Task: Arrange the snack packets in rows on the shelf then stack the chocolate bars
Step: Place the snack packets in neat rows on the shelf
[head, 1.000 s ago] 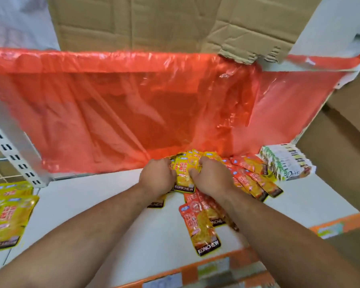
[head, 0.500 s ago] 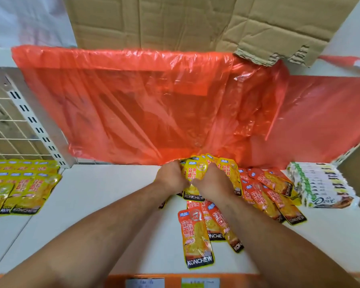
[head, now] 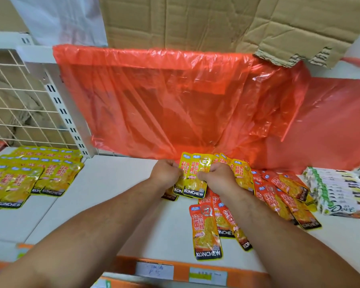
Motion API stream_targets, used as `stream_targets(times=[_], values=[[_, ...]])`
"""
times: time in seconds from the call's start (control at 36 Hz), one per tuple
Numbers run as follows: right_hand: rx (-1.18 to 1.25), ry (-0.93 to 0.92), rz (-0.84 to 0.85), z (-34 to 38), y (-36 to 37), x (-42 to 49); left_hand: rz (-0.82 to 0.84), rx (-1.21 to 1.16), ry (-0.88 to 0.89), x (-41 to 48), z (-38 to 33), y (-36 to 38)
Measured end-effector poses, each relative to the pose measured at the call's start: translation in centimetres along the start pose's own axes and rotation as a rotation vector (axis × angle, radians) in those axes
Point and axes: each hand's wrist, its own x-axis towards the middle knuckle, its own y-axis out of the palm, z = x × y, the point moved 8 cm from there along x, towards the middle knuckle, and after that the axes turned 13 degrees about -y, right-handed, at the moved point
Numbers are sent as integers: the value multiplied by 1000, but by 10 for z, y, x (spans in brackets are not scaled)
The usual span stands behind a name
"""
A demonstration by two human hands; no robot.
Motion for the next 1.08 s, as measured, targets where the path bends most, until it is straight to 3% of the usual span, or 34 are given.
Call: stream_targets(times=[0.14,0.28,0.61,0.86,1.08], values=[[170,23,9,6,18,-6,-21,-150,-59,-5,23,-29],[224,18,40,24,37,-12,-4,-151,-25,-11,33,-57],[174,-99,160,103,144,-41,-89,-283,-28,-30,100,-184],[133,-147,228,171,255,-81,-195,-317,-54,-47,183,-312],[121,-150,268,200,324,-105,-201,-271,-58,-60,221,-377]])
